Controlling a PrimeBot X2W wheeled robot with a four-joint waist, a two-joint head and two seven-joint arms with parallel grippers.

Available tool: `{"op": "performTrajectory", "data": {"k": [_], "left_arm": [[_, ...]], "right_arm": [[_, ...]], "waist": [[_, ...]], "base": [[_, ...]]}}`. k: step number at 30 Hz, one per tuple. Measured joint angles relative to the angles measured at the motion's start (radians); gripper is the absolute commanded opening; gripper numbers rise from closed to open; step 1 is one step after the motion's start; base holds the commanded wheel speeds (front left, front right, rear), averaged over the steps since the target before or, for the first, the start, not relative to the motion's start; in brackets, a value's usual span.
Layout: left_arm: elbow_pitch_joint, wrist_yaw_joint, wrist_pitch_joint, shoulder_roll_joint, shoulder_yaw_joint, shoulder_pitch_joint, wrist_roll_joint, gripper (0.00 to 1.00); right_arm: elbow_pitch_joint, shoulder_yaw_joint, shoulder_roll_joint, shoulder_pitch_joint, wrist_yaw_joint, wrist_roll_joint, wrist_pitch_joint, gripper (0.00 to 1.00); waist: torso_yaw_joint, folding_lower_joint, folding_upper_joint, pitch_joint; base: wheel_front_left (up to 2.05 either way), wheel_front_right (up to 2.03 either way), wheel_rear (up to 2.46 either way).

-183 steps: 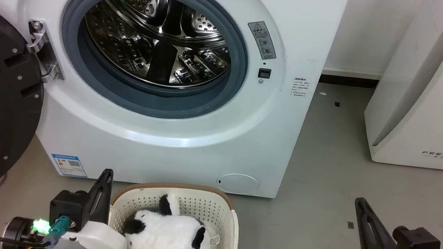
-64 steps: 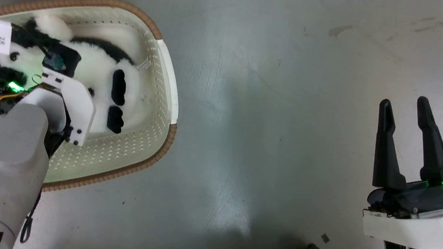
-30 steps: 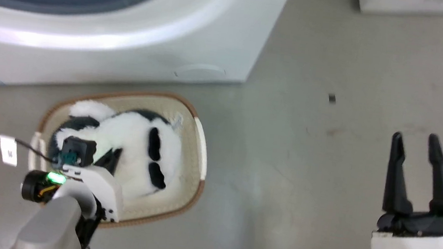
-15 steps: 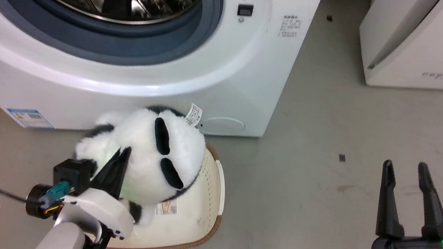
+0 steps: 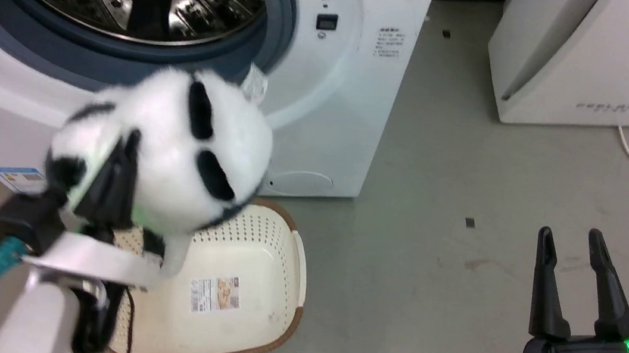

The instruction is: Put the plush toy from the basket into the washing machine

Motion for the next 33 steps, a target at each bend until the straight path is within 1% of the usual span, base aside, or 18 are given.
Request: {"op": "performTrajectory", "data": {"k": [4, 9, 14, 17, 22, 27, 30, 33], "left_arm": [[-0.032, -0.006, 0.0, 0.03, 0.032, -0.082, -0.001, 0.0], [-0.035, -0.011, 0.023, 0.092, 0.065, -0.23, -0.01, 0.0], [-0.021, -0.011, 0.089, 0.175, 0.093, -0.391, -0.013, 0.0], [0.007, -0.011, 0.125, 0.242, 0.102, -0.497, 0.009, 0.0], [0.089, -0.013, 0.171, 0.326, 0.106, -0.7, 0.017, 0.0], [0.199, -0.021, 0.207, 0.396, 0.069, -0.896, 0.03, 0.0], [0.276, -0.026, 0.214, 0.424, 0.037, -1.021, 0.049, 0.0], [0.359, -0.028, 0.227, 0.437, 0.013, -1.14, 0.069, 0.0]], "right_arm": [[-0.014, 0.005, 0.0, -0.006, 0.0, 0.002, 0.0, 1.0], [-0.04, 0.011, 0.0, -0.042, 0.0, 0.019, 0.0, 1.0], [-0.069, 0.015, 0.0, -0.089, 0.0, 0.04, 0.0, 1.0], [-0.083, 0.021, 0.0, -0.116, 0.0, 0.046, 0.0, 1.0], [-0.101, 0.026, 0.0, -0.146, 0.0, 0.074, 0.0, 1.0], [-0.111, 0.024, 0.0, -0.17, 0.0, 0.1, 0.0, 1.0], [-0.116, 0.029, 0.0, -0.178, 0.0, 0.107, 0.0, 1.0], [-0.118, 0.033, 0.0, -0.192, 0.0, 0.113, 0.0, 1.0]], "waist": [[-0.017, 0.0, 0.0, 0.048], [-0.043, 0.0001, 0.0, 0.131], [-0.073, 0.0001, 0.0, 0.229], [-0.094, 0.0002, 0.0, 0.29], [-0.13, 0.0003, 0.0, 0.388], [-0.163, 0.0003, -0.0001, 0.475], [-0.176, 0.0003, 0.0, 0.522], [-0.187, 0.0004, 0.0, 0.563]], "base": [[0.0, 0.0, 0.0], [0.0, 0.0, 0.0], [0.0, 0.0, 0.0], [0.0, 0.0, 0.0], [0.0, 0.0, 0.0], [0.0, 0.0, 0.0], [0.0, 0.0, 0.0], [0.0, 0.0, 0.0]]}}
